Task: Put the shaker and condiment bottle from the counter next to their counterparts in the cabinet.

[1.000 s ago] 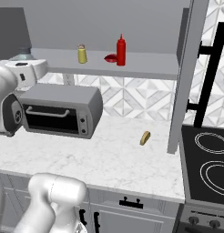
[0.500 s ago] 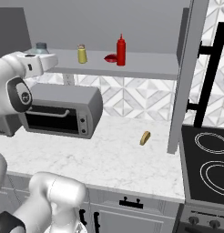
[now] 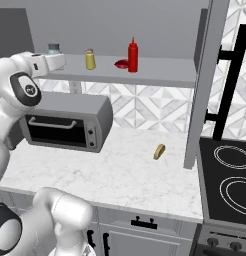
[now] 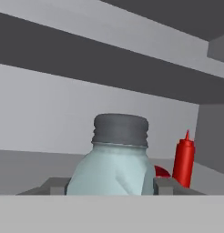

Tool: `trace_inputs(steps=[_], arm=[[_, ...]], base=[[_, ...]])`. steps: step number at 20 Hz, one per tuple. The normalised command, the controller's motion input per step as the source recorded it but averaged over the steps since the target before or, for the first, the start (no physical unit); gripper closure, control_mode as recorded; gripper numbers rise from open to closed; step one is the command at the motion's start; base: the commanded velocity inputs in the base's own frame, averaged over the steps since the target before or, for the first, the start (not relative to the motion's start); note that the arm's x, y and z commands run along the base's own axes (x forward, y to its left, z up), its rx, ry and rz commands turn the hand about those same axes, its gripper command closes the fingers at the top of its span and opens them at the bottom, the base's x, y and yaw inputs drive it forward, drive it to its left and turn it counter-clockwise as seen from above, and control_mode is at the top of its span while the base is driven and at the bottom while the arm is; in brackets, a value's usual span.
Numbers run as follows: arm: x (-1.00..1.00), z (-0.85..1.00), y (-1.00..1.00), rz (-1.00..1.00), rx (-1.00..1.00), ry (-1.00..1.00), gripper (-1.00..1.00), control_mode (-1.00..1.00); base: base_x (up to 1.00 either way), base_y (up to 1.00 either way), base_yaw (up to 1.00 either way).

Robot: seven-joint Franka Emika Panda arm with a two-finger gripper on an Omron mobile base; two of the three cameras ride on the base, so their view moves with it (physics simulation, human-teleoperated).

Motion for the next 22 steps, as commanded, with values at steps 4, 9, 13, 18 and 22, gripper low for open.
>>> trace_inputs(steps=[4,9,13,18,22], arm=[[0.56,-0.09,0.0,0.0,-0.04,0.0,1.0,-1.0],[0.41,-0.06,0.0,-0.02,-0.02,0.0,1.0,-1.0],[0.26,-0.28,0.0,-0.04,0.0,-0.01,1.0,-1.0],[0.16,-0.25,0.0,-0.05,0.0,-0.03,1.0,-1.0],[0.28,-0.29,0.01,0.0,0.0,-0.03,1.0,-1.0]], base=[[0.0,0.0,0.0],[0.0,0.0,0.0],[0.0,0.0,0.0],[0.0,0.0,0.0],[0.0,0.0,0.0]])
